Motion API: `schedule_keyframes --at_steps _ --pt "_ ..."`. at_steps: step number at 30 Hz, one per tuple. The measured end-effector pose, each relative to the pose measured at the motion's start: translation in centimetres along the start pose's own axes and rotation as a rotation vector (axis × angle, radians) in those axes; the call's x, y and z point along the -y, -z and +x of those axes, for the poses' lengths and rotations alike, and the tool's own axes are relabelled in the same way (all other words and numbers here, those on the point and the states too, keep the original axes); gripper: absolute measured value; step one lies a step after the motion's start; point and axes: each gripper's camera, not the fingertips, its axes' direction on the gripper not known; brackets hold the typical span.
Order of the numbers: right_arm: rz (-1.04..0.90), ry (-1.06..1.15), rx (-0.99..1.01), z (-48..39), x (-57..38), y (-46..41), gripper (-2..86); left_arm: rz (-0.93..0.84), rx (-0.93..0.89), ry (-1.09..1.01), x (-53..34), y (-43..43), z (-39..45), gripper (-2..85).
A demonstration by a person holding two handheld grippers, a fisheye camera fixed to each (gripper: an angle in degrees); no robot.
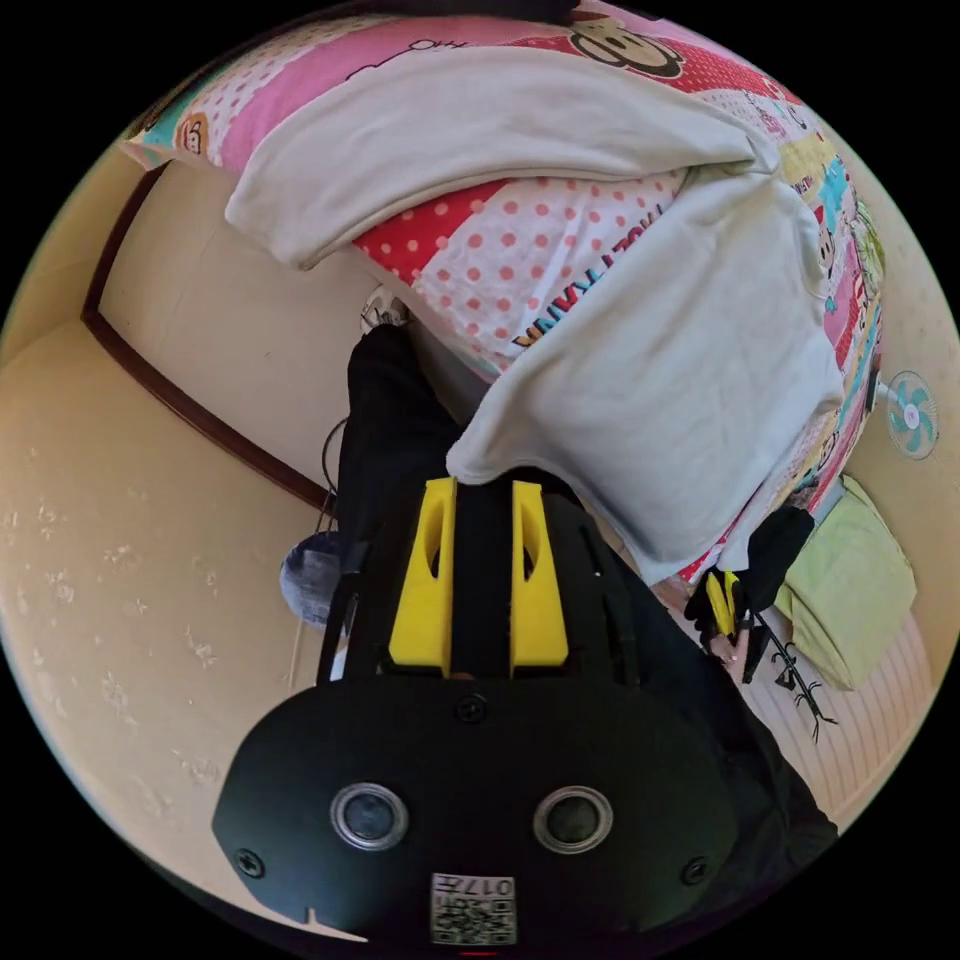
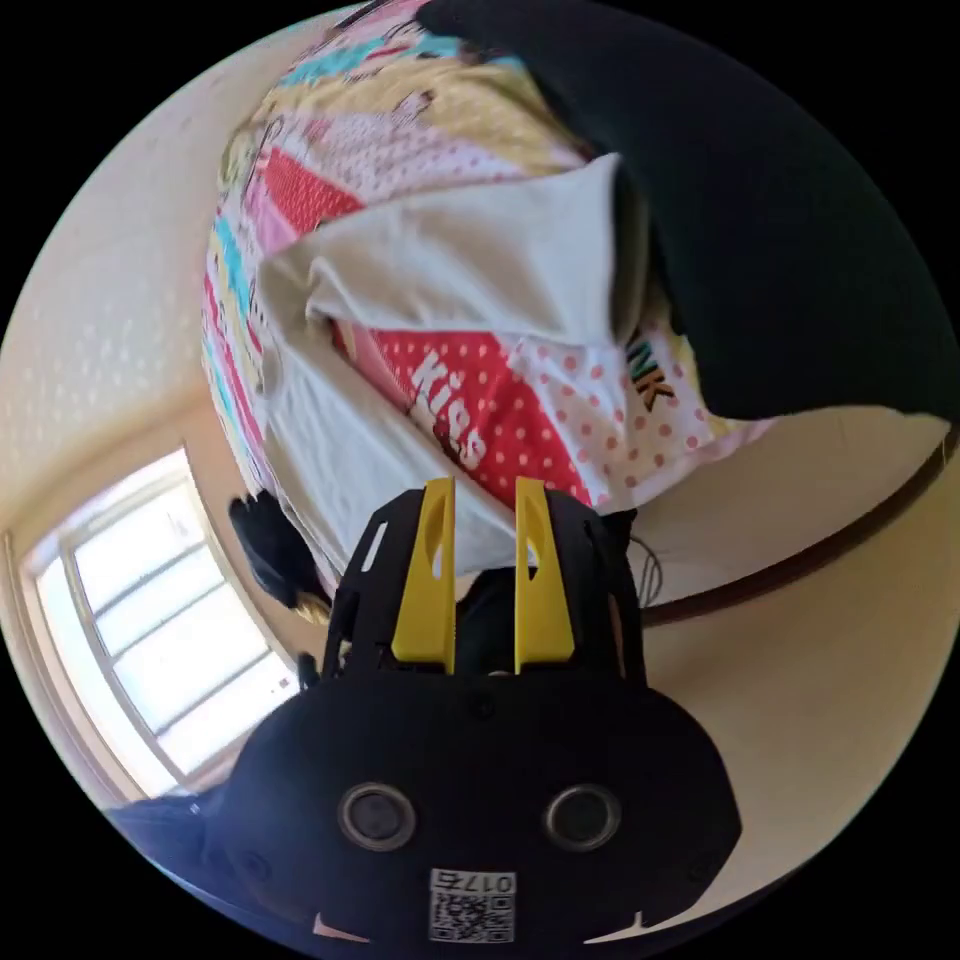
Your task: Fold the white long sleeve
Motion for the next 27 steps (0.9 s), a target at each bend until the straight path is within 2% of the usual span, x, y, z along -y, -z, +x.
schedule_keyframes --at_steps 6,10,12,14,15,19,20,22,27 --pt "0.331 -0.488 0.407 6.5 0.1 -1.5 10.6 0.027 -0.011 -0.018 0.6 3.4 -1.9 9.0" --pt "0.5 -0.762 0.636 9.2 -2.1 -4.3 10.2 0.081 -0.117 0.005 1.0 5.9 -4.0 9.0" --pt "0.544 -0.826 0.696 9.7 -3.3 -5.2 8.5 0.106 -0.189 0.041 1.4 6.7 -5.5 9.0" --pt "0.599 -0.792 0.812 9.9 -4.1 -5.5 5.1 0.135 -0.286 0.087 1.9 7.4 -7.4 9.0" --pt "0.586 -0.792 0.81 9.8 -4.2 -5.3 4.8 0.153 -0.358 0.13 2.2 7.7 -8.9 9.0" --pt "0.471 -0.648 0.646 7.7 -4.3 -1.9 3.4 0.21 -0.652 0.299 3.4 7.2 -14.2 9.7" --pt "0.406 -0.543 0.575 6.6 -4.1 -0.6 3.2 0.211 -0.696 0.32 3.6 6.9 -14.9 9.9" --pt "0.293 -0.37 0.581 5.0 -3.3 1.2 2.8 0.221 -0.842 0.412 4.5 5.6 -17.3 11.0" --pt "0.416 -0.167 0.557 2.1 -3.5 10.9 2.3 0.322 -1.025 0.613 5.7 3.4 -21.8 12.3"
